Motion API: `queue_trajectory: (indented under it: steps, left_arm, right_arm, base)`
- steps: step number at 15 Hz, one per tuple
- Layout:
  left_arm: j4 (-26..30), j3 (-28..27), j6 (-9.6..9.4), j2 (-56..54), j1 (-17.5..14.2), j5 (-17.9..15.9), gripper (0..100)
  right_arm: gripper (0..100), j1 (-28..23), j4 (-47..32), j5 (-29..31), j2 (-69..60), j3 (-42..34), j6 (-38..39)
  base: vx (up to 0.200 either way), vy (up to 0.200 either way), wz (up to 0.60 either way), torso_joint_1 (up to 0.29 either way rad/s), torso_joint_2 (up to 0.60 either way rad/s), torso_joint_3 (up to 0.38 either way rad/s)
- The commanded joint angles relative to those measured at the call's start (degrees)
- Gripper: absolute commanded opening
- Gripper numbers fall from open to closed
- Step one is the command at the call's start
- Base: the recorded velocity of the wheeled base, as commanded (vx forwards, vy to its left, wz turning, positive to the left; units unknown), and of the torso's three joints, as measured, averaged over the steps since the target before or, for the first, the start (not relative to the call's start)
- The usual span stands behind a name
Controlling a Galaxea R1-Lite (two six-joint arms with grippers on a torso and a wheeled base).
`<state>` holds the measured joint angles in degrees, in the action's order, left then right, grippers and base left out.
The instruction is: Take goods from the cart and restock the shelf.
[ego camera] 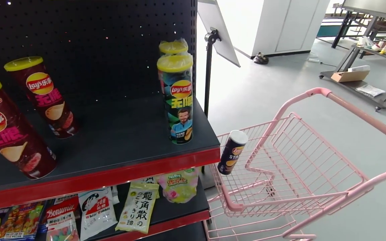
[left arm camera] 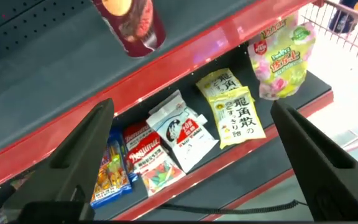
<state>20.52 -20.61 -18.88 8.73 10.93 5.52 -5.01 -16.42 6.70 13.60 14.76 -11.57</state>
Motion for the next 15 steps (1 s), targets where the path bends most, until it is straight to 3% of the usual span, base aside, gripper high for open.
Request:
queue_trajectory:
  steps: [1, 9, 12, 15]
  left_arm:
    - [-0.04, 0.22, -0.28, -0.55, -0.04, 0.01, 100]
    - [-0.57, 0.05, -0.36, -0.03, 0.05, 0.10, 100]
    - [-2.24, -0.57, -0.36, 0.94, -0.04, 0.10, 100]
    - [-8.48, -0.57, 0.25, 5.95, -0.04, 0.28, 100]
  right_arm:
    - [100, 0.00, 0.16, -0.03, 0.02, -0.52, -0.03]
    - [100, -0.18, -0.45, 0.41, 0.55, -1.93, -0.12]
    - [100, -0.35, 1.92, 1.03, 9.69, 0.97, -1.79]
    - [100, 3.78, 29.87, -6.18, 39.83, 12.22, 2.96]
  base:
    - [0.000, 0.000, 0.00, -0.144, 0.39, 0.232]
    - [0.000, 0.000, 0.00, -0.168, 0.49, 0.323]
    - [0.000, 0.000, 0.00, -0.097, 0.35, 0.240]
    - [0.000, 0.000, 0.00, -0.013, 0.05, 0.042]
